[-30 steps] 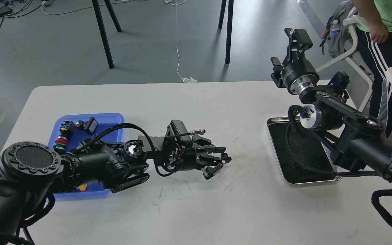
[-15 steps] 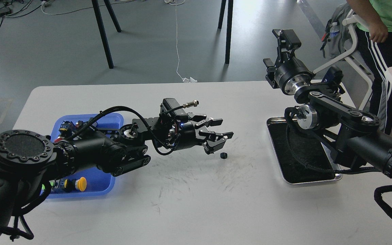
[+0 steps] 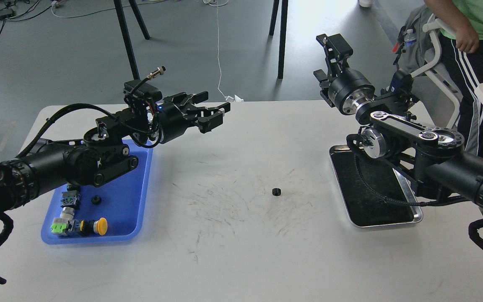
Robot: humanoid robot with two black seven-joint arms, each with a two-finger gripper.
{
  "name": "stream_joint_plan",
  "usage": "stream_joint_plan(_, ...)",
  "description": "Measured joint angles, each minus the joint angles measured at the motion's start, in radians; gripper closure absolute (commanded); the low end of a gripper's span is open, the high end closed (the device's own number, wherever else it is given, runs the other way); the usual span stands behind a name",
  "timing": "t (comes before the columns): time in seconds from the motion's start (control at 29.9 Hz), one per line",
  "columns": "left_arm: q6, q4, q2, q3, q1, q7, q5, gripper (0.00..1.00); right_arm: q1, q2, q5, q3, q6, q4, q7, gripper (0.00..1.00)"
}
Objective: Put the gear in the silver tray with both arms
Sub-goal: 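Release the gear on the table and withdraw the left arm, then lower the right gripper down onto the black gear on the table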
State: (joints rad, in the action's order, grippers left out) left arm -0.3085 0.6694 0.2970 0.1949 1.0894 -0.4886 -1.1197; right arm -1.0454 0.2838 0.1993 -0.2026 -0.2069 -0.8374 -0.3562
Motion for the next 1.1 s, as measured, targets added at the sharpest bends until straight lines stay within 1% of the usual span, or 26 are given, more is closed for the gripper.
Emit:
stream_joint_plan(0.13, 0.011, 0.001, 0.054, -0.05, -0.024, 0.0, 0.108, 0.02, -0.009, -0.001, 0.023, 0.01, -0.023, -0.02, -0.002, 0.03)
stream_joint_plan(0.27, 0.042, -0.001, 0.114, -0.137, -0.052, 0.0, 0.255, 0.02, -0.039, 0.007, 0.096, 0.049, -0.025, -0.052, -0.008, 0.02)
stream_joint_plan(0.4, 0.132, -0.007, 0.165, -0.223, -0.066, 0.0, 0.366, 0.02, -0.081, 0.017, 0.194, 0.133, -0.001, -0.056, -0.011, 0.01)
stream_joint_plan(0.47, 0.185, -0.01, 0.184, -0.259, -0.069, 0.0, 0.404, 0.02, -0.111, 0.029, 0.211, 0.198, 0.039, -0.061, -0.013, 0.01)
stream_joint_plan(0.5, 0.21, -0.012, 0.189, -0.276, -0.07, 0.0, 0.42, 0.02, -0.125, 0.034, 0.212, 0.224, 0.06, -0.063, -0.02, 0.01)
stream_joint_plan(0.53, 0.228, -0.015, 0.192, -0.294, -0.071, 0.0, 0.436, 0.02, -0.143, 0.041, 0.212, 0.254, 0.085, -0.066, -0.038, 0.01)
stream_joint_plan(0.64, 0.254, -0.023, 0.199, -0.342, -0.08, 0.0, 0.484, 0.02, -0.186, 0.059, 0.221, 0.336, 0.145, -0.083, -0.108, 0.01)
stream_joint_plan(0.7, 0.278, -0.023, 0.205, -0.382, -0.085, 0.0, 0.533, 0.02, -0.223, 0.068, 0.228, 0.416, 0.169, -0.098, -0.126, 0.01)
stream_joint_plan(0.84, 0.391, -0.028, 0.212, -0.46, -0.106, 0.0, 0.656, 0.02, -0.296, 0.074, 0.261, 0.571, 0.18, -0.131, -0.132, 0.01)
stream_joint_plan(0.97, 0.445, -0.037, 0.208, -0.492, -0.112, 0.0, 0.727, 0.02, -0.362, 0.083, 0.396, 0.665, 0.177, -0.175, -0.133, 0.01)
stream_joint_plan(1.1, 0.488, -0.039, 0.203, -0.498, -0.118, 0.0, 0.754, 0.02, -0.415, 0.095, 0.533, 0.728, 0.175, -0.187, -0.133, 0.01)
